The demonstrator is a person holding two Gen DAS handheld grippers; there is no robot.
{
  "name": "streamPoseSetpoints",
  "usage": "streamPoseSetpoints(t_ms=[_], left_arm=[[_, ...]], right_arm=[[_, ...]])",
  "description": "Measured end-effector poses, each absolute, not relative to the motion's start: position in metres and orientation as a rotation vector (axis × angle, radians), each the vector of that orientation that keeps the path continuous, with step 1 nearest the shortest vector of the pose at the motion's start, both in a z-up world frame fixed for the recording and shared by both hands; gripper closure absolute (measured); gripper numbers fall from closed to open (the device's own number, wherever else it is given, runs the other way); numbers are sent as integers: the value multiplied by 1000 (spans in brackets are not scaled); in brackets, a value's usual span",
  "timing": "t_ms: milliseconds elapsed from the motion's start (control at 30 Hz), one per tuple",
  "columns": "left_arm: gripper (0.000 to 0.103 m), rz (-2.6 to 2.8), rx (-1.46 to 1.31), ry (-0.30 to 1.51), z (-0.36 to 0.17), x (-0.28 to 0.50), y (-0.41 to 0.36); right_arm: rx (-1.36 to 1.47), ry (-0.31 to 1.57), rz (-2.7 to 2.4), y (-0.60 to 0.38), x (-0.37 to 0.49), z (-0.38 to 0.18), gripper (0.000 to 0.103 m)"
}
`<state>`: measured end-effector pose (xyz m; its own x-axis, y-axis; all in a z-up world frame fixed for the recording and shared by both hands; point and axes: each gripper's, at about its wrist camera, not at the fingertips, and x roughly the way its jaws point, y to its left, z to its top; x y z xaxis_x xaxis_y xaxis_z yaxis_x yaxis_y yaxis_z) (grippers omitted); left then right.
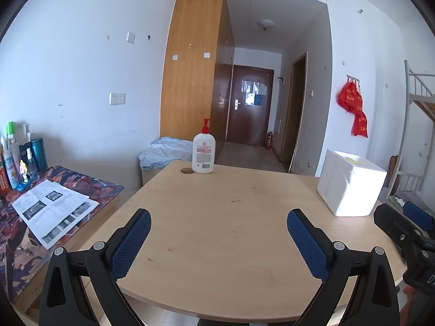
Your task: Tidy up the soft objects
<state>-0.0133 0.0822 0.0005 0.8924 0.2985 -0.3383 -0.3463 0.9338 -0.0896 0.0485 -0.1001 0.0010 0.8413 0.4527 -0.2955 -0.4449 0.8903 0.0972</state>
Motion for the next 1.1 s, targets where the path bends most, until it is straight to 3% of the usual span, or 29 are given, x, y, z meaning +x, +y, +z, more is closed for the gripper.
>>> streamPoseSetpoints(t_ms=[1100], left_arm=[[3, 313, -109, 309, 7, -16, 64]], right_arm=[[26, 290, 429, -111, 43, 0, 0]])
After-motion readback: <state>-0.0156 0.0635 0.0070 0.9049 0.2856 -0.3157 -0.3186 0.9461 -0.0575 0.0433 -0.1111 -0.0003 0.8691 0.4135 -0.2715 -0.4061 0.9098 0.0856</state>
